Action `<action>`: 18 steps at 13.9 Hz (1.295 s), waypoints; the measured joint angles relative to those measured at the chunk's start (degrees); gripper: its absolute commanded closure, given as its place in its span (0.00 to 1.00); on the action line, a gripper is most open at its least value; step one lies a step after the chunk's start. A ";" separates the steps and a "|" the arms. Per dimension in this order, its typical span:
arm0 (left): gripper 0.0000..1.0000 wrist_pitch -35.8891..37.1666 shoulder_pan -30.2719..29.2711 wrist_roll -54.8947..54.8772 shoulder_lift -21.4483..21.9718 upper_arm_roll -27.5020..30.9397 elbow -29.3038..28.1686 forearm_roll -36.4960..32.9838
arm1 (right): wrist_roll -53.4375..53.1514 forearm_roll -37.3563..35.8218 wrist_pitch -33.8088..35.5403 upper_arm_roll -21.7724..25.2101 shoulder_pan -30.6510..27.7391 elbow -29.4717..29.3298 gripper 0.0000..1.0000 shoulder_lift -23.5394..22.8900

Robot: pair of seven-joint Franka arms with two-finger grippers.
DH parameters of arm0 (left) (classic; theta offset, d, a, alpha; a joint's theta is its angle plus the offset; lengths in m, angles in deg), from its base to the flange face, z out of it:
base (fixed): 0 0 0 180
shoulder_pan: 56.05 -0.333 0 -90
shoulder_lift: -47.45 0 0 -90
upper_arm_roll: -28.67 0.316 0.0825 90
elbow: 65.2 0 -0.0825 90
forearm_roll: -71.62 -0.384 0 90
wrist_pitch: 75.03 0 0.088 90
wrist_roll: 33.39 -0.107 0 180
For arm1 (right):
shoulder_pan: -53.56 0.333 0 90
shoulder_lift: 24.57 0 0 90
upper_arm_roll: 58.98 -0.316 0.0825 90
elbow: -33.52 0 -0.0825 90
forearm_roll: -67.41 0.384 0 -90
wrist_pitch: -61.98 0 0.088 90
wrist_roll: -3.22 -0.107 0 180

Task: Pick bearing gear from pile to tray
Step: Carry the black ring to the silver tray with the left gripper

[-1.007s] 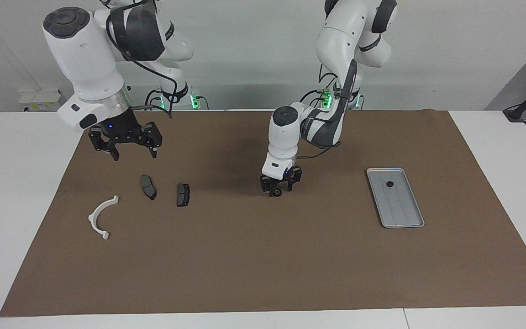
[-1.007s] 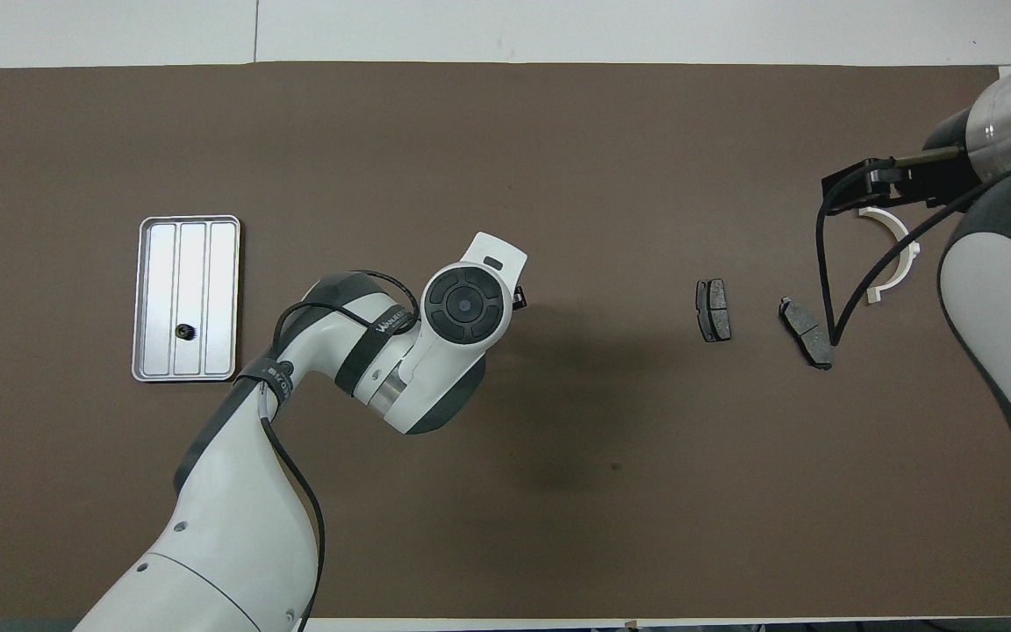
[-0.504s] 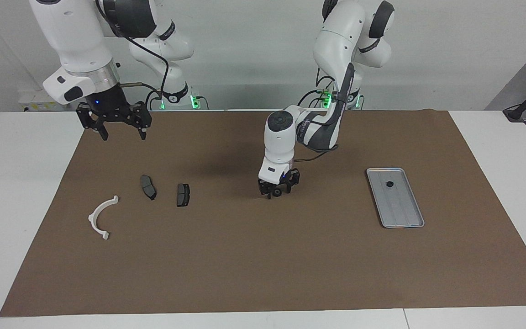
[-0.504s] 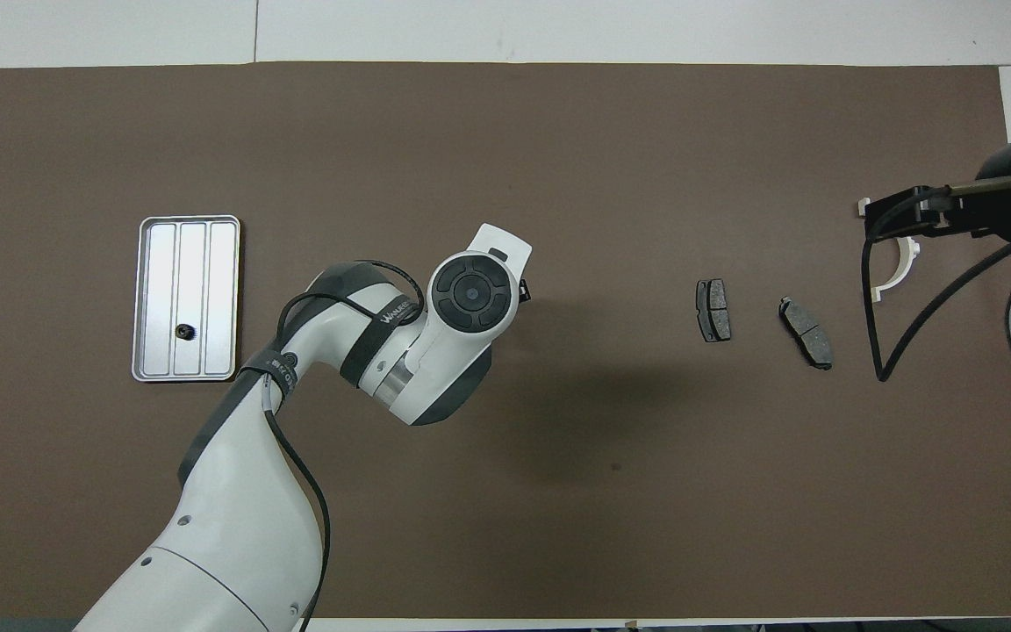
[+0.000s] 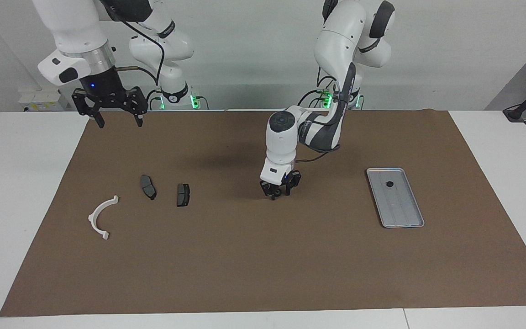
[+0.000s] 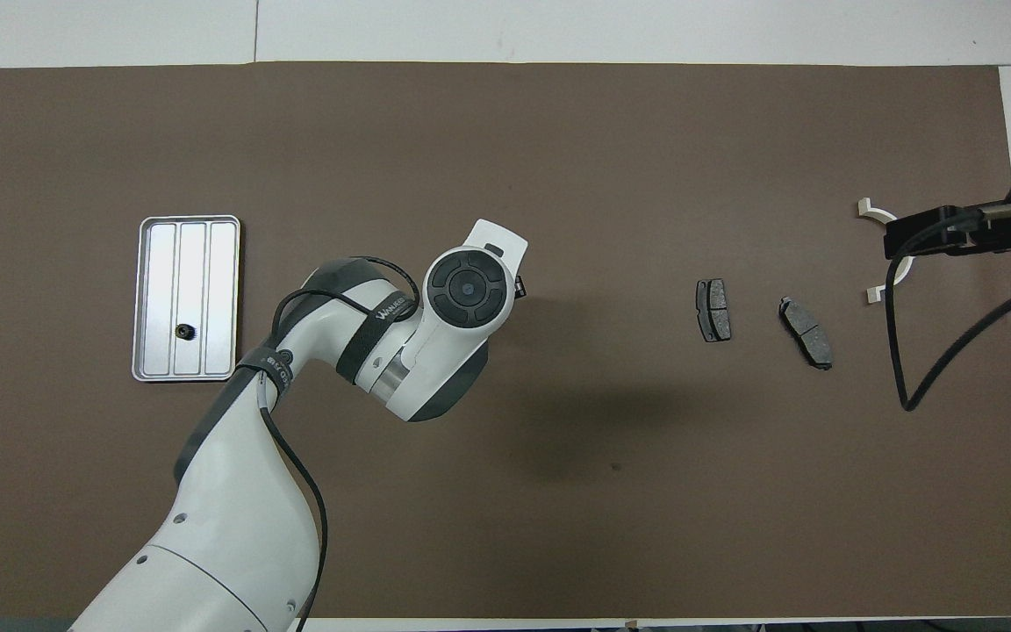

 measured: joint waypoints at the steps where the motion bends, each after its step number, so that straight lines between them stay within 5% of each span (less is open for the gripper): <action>1: 0.66 0.00 0.00 0.00 0.00 0.01 0.03 0.00 | 0.00 0.00 0.14 -0.38 -0.03 0.30 0.00 0.57; 4: 0.99 -0.02 -0.01 0.01 0.00 0.04 0.19 -0.01 | 0.00 0.01 0.44 -2.32 -1.90 0.70 0.00 0.93; 11: 1.00 6.35 -5.51 -5.96 3.90 0.52 6.44 -0.11 | 0.00 0.03 -0.53 -6.02 -6.22 1.38 0.00 -1.20; 18: 1.00 19.47 -27.18 -37.45 12.54 0.64 9.94 4.34 | 0.00 0.03 3.68 -6.15 -6.53 1.29 0.00 -1.50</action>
